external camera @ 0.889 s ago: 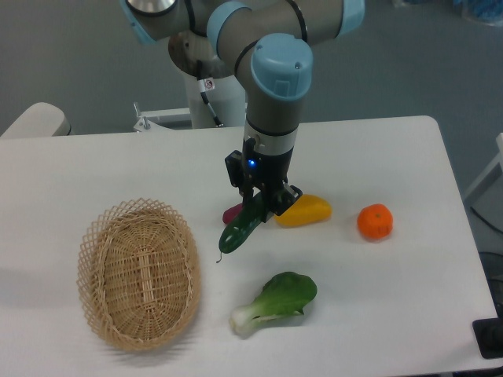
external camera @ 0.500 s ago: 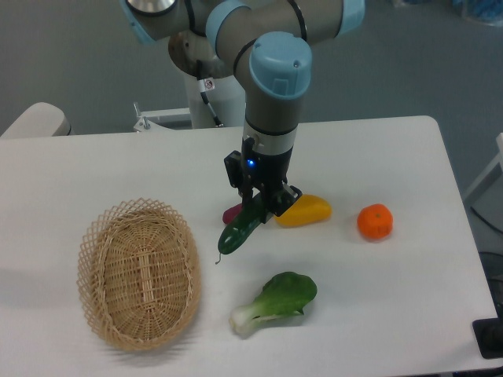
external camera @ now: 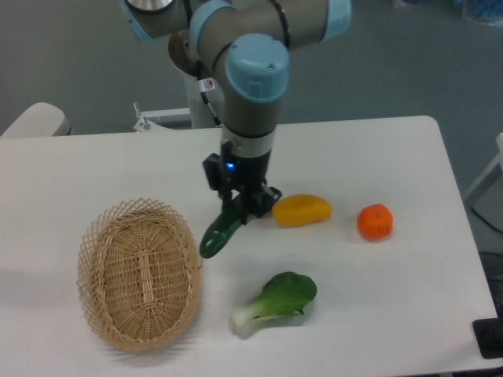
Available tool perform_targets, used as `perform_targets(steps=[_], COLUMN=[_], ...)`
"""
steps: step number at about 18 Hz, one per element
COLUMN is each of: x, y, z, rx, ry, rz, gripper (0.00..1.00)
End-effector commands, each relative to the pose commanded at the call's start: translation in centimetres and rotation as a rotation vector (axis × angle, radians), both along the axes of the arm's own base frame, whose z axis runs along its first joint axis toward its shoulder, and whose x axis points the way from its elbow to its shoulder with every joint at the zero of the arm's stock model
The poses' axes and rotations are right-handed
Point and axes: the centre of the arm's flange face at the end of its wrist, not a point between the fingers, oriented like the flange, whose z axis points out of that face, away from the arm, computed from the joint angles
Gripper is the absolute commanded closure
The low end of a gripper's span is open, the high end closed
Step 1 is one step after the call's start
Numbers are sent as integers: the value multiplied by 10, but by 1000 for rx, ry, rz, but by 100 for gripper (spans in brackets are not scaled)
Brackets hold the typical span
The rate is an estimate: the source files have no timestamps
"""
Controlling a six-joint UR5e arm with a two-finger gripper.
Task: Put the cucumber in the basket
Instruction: 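Carry the held cucumber over the wicker basket and lower it inside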
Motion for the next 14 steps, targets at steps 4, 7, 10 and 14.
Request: perform_targets(steps=[4,7,10,14], x=[40,62,83,93], y=[28,55,76,88], z=[-22,-56,-75,-102], rx=[-39,-77,-90,-108], ry=[-93,-115,-49,-43], rz=[246,346,331,322], gripper=[74,74,74,74])
